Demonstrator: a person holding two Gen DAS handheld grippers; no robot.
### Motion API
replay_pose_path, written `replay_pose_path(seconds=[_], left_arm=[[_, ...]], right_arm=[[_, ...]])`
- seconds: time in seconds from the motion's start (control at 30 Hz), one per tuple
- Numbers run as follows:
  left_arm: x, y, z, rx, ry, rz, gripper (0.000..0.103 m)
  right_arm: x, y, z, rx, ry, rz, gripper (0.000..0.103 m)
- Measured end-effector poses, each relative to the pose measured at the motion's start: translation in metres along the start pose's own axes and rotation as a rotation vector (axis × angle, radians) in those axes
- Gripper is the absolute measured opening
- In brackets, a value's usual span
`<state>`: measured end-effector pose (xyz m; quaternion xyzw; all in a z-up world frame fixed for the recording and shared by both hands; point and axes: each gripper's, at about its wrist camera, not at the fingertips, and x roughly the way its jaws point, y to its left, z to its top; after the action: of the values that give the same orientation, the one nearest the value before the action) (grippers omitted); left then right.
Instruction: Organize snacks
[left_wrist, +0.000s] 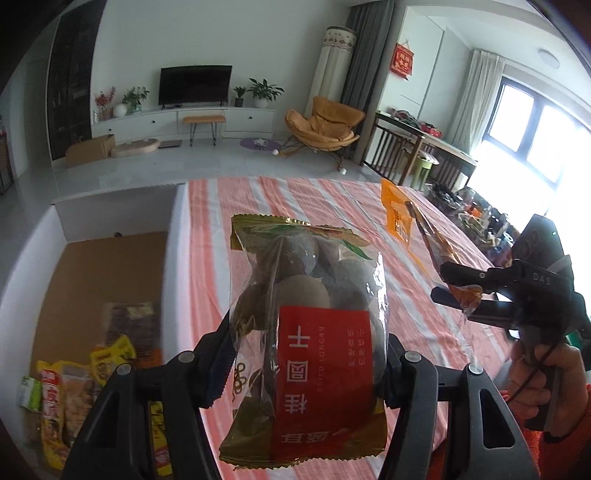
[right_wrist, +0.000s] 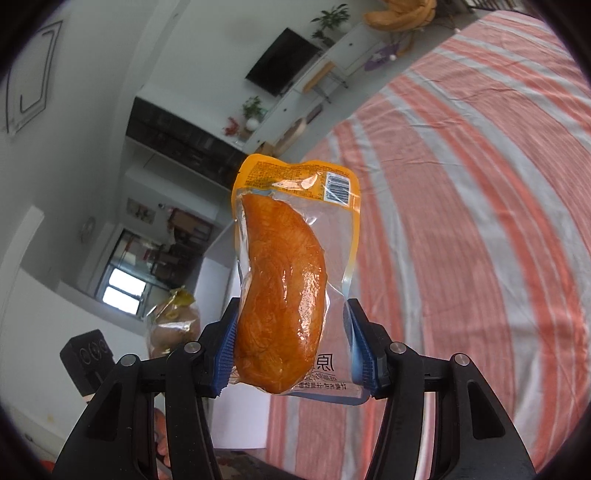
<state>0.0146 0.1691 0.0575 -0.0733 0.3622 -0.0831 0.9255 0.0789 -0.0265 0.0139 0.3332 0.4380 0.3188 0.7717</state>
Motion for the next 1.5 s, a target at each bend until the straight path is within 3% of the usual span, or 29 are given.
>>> replay_pose_path(seconds=[0.3,0.43,0.53,0.57,0.6,0.7,0.77,0.87,1.1,1.3,1.4,1.5], left_arm=[[-0.041,0.066,-0.009,-0.084,-0.034,0.106,0.062],[-0.062,0.121,-0.027,-0.159,-0.024,0.251,0.063],[-0.067,0.163,-0.045,-0.228,0.019,0.368,0.072],[-0.068,0.172,-0.050,-0.242,0.034,0.401,0.078],[-0.070,0.178,-0.053,-0.250,0.036,0.423,0.079],[-0.083,0.185,-0.061,-0.240,0.011,0.469,0.086],[-0.092,0.180,-0.062,-0.187,-0.030,0.520,0.098],[-0.101,0.166,-0.058,-0.125,-0.078,0.604,0.100],[-0.106,0.145,-0.042,-0.235,-0.030,0.747,0.103],[-0.118,0.151,-0.049,-0.287,-0.008,0.760,0.103],[-0.123,0.154,-0.052,-0.306,-0.015,0.723,0.103],[-0.124,0.153,-0.052,-0.299,-0.014,0.734,0.103]], right_arm=[[0.059,0.070,0.001,-0.090,0.116,0.106,0.057],[0.107,0.131,-0.012,-0.194,0.197,0.144,0.058],[0.153,0.175,-0.026,-0.278,0.239,0.182,0.069],[0.165,0.184,-0.031,-0.300,0.246,0.183,0.079],[0.181,0.193,-0.037,-0.326,0.262,0.165,0.083],[0.207,0.199,-0.050,-0.396,0.296,0.029,0.083],[0.206,0.194,-0.051,-0.415,0.282,0.024,0.083],[0.199,0.189,-0.053,-0.444,0.272,-0.017,0.083],[0.175,0.208,-0.069,-0.610,0.218,-0.191,0.083],[0.175,0.220,-0.087,-0.700,0.250,-0.289,0.083],[0.177,0.225,-0.096,-0.737,0.263,-0.318,0.083],[0.176,0.231,-0.100,-0.750,0.270,-0.329,0.083]])
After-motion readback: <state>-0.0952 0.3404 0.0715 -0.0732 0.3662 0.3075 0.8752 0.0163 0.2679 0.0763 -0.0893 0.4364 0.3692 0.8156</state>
